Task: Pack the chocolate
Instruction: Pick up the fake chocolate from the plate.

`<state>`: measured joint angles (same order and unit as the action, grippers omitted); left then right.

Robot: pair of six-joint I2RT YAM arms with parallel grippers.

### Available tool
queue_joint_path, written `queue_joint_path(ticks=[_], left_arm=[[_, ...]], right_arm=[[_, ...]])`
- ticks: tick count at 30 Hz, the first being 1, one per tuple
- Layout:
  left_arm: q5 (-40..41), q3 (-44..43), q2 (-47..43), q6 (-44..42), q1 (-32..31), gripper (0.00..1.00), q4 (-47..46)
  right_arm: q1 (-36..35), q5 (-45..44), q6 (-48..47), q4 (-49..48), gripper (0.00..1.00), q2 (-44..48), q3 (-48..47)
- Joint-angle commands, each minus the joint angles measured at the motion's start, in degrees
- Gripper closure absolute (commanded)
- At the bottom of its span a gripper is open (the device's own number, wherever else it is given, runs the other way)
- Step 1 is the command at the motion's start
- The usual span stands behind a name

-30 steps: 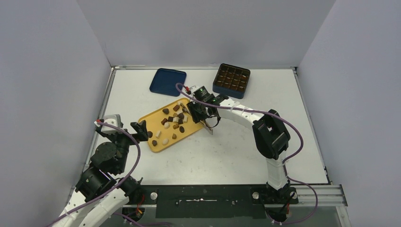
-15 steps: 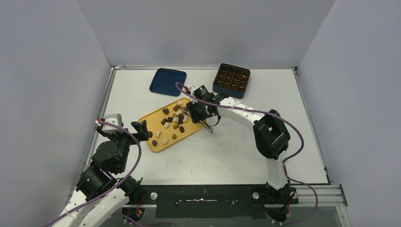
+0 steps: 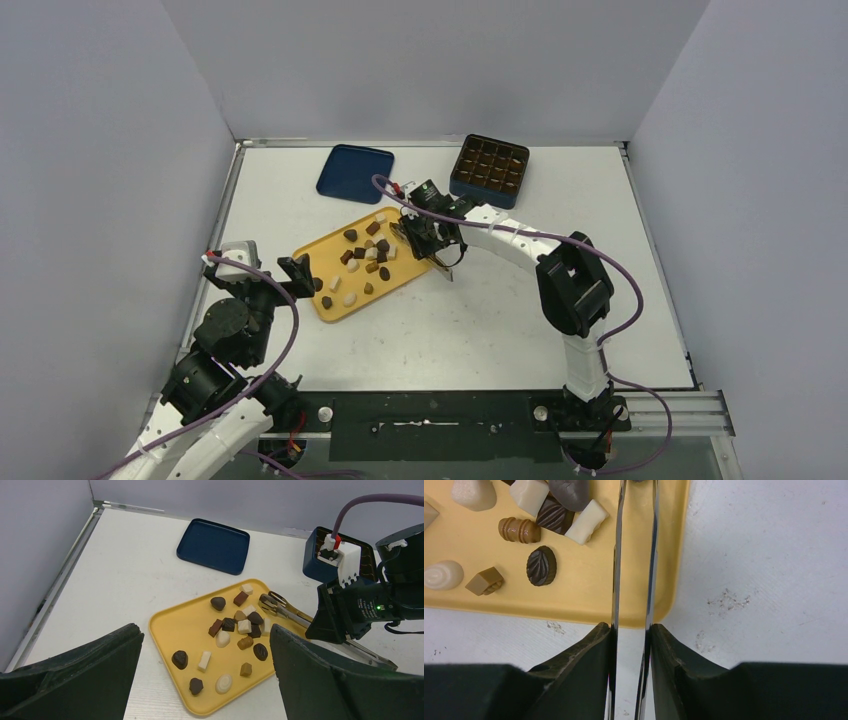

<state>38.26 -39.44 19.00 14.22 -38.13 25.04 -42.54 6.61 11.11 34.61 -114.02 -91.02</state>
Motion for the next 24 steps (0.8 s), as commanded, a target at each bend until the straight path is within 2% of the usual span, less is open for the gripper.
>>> queue_joint_path(ticks=[1,13,24], left_arm=[[-0.2,-0.4,-0.2,-0.1,0.4,0.03,-1.9],[-0.1,-0.3,-0.4,0.0,0.4,0.03,-2.0],[-0.2,-0.3,-0.1,0.0,0.3,0.03,-1.9]], right_arm=[[-0.5,-1.8,-0.4,-0.7,0.73,2.2,-2.8],[-0.1,-0.8,0.8,-2.7,0.80,6.5,-2.6],[6.1,1.5,1.1,-3.6,0.82,10.1,-3.8]])
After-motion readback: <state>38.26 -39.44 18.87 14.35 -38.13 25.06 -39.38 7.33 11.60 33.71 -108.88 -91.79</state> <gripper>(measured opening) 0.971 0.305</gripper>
